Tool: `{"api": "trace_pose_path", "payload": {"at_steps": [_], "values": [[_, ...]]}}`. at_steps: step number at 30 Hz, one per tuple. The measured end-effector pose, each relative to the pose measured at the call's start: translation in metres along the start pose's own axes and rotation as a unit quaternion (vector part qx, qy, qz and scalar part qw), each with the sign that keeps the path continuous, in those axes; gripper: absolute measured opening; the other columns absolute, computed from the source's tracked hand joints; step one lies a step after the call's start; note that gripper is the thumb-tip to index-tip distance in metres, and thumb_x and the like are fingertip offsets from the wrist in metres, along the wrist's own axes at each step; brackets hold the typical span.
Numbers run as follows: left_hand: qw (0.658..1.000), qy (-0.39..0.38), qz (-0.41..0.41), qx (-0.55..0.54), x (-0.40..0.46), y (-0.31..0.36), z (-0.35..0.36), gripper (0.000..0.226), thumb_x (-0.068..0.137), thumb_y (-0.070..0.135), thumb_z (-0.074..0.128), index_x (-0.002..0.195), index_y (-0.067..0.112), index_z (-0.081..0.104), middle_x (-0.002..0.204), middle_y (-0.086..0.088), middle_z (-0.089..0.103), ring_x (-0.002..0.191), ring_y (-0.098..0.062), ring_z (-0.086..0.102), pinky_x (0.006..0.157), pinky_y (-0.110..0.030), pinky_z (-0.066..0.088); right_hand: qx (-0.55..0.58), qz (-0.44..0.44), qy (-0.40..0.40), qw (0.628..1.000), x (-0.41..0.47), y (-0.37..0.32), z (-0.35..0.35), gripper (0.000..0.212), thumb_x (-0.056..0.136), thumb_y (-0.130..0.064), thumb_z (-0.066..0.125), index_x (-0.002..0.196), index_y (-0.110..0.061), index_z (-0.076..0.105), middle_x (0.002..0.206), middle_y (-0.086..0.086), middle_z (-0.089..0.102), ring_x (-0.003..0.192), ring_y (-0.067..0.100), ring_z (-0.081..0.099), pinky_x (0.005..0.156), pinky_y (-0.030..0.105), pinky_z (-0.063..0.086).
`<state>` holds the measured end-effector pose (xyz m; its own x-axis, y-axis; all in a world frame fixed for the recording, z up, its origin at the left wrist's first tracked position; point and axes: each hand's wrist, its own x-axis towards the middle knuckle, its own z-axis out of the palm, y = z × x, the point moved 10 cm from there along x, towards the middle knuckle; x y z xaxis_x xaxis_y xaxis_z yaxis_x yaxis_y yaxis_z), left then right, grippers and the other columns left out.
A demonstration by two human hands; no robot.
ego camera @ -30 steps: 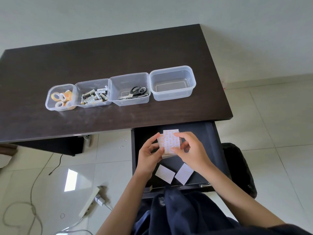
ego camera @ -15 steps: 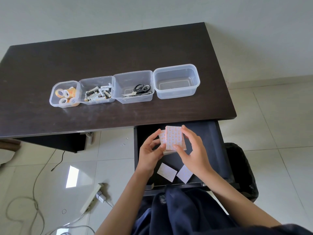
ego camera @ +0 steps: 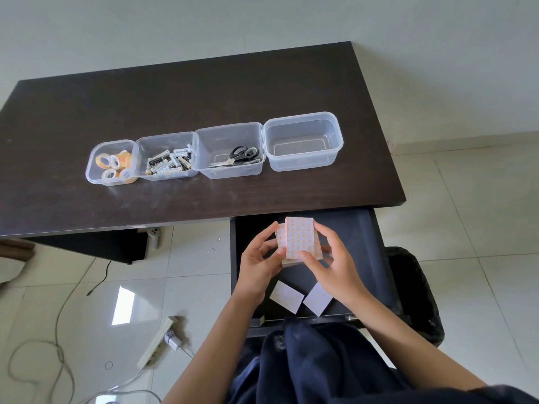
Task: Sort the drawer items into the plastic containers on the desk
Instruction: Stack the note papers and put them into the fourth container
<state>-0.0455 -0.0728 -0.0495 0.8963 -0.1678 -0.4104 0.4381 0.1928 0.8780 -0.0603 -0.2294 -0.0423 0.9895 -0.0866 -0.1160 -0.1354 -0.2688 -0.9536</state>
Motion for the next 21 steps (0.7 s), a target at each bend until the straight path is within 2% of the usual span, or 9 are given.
{"api": "trace_pose_path", "payload": {"at_steps": [3,5,7,11,13,17,21], "values": [[1.0,-0.008,-0.002,0.002,0.0,0.0,0.001,0.046,0.09,0.0,0.057,0.13,0.022,0.052,0.108,-0.007,0.071,0.099,-0.021,0.069,0.075,-0.031,0.057,0.008,0.003,-0.009,1.0,0.0,0.001,0.001,0.06,0.081,-0.038,0.07,0.133,-0.038,0.041,0.136,-0.016,0.049,0.123,0.008,0.051,0.094,0.034,0.052],[1.0,-0.014,-0.003,0.008,0.0,0.001,0.002,0.047,0.09,0.0,0.056,0.132,0.022,0.051,0.109,-0.007,0.07,0.1,-0.021,0.068,0.075,-0.031,0.057,0.011,0.007,-0.011,1.0,0.0,0.002,0.001,0.062,0.077,-0.046,0.069,0.132,-0.041,0.041,0.135,-0.019,0.048,0.122,0.009,0.052,0.091,0.037,0.054],[1.0,-0.019,-0.006,0.016,-0.001,0.002,0.003,0.046,0.091,0.002,0.055,0.132,0.023,0.051,0.11,-0.006,0.07,0.1,-0.02,0.068,0.075,-0.029,0.057,0.017,0.011,-0.012,1.0,0.0,0.002,0.0,0.063,0.075,-0.049,0.069,0.132,-0.043,0.041,0.136,-0.017,0.047,0.122,0.007,0.051,0.088,0.034,0.055],[0.999,-0.028,-0.012,0.033,-0.001,0.004,0.006,0.041,0.094,0.01,0.054,0.13,0.029,0.053,0.105,-0.001,0.071,0.099,-0.016,0.068,0.075,-0.025,0.056,0.026,0.017,-0.006,0.999,0.0,0.002,0.0,0.059,0.081,-0.029,0.072,0.13,-0.041,0.041,0.13,-0.007,0.046,0.118,0.006,0.051,0.082,0.017,0.053],[0.999,-0.033,-0.01,0.036,-0.002,0.006,0.008,0.041,0.094,0.011,0.053,0.13,0.03,0.053,0.105,0.0,0.072,0.1,-0.016,0.068,0.076,-0.025,0.056,0.025,0.017,-0.004,1.0,0.0,0.001,0.001,0.059,0.082,-0.027,0.071,0.13,-0.041,0.041,0.126,-0.008,0.045,0.118,0.003,0.049,0.081,0.011,0.05],[0.999,-0.035,-0.005,0.028,-0.003,0.01,0.011,0.044,0.093,0.007,0.053,0.133,0.026,0.05,0.108,-0.004,0.072,0.1,-0.015,0.069,0.075,-0.024,0.056,0.02,0.018,0.0,1.0,0.0,0.0,0.002,0.059,0.081,-0.029,0.071,0.132,-0.04,0.041,0.125,-0.008,0.045,0.117,-0.005,0.047,0.084,0.009,0.048],[0.999,-0.029,0.0,0.027,-0.004,0.013,0.011,0.045,0.093,0.005,0.054,0.135,0.022,0.05,0.113,-0.008,0.07,0.102,-0.018,0.068,0.075,-0.025,0.056,0.015,0.016,-0.008,1.0,0.001,-0.002,0.003,0.061,0.081,-0.031,0.071,0.132,-0.04,0.04,0.126,-0.008,0.043,0.117,-0.004,0.046,0.086,0.015,0.051]]}}
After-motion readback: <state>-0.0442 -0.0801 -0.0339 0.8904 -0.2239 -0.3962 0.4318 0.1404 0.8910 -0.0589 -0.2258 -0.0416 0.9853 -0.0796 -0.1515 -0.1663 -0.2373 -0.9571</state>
